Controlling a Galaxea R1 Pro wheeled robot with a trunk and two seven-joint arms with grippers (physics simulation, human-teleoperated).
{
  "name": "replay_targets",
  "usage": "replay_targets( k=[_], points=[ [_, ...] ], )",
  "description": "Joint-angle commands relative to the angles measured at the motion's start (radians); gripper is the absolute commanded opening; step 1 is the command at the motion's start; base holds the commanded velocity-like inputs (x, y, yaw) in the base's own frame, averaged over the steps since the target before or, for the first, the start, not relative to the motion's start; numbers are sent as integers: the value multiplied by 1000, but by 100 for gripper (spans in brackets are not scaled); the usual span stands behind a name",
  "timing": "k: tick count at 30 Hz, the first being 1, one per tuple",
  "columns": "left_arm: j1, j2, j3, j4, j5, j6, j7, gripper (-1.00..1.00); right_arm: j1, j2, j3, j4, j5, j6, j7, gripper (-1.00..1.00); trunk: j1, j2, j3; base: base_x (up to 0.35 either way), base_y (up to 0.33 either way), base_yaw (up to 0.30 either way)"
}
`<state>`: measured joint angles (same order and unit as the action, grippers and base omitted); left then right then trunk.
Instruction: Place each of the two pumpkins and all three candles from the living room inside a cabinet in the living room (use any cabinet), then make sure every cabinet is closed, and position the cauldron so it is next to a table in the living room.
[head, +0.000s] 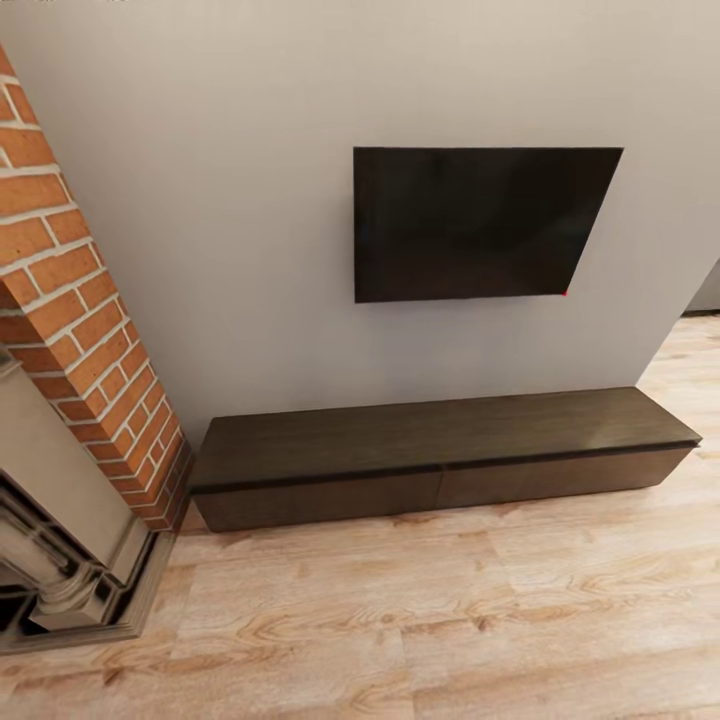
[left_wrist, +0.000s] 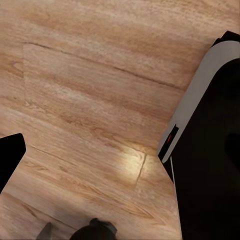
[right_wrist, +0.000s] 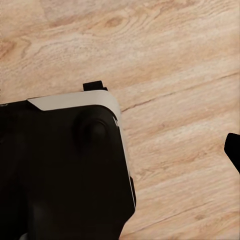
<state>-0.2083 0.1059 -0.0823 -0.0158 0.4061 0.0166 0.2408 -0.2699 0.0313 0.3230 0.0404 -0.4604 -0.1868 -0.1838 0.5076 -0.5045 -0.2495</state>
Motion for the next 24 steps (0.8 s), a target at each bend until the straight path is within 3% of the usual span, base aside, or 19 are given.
replay_targets(
  k=[1, 15, 24],
  points=[
    [0, 0, -8, -1, 8, 2, 3, 100, -2, 1, 9, 4, -8, -6, 0, 100, -4, 6, 2, 0, 0, 0],
    [0, -1, -8, -1, 7, 2, 3, 100, -2, 2, 9, 5, -8, -6, 3, 100, -57, 104, 46, 0, 0, 0],
    [0, -14, -8, -1, 8, 2, 3, 100, -2, 4, 9, 4, -8, -6, 7, 100, -58, 104, 46, 0, 0, 0]
  ],
)
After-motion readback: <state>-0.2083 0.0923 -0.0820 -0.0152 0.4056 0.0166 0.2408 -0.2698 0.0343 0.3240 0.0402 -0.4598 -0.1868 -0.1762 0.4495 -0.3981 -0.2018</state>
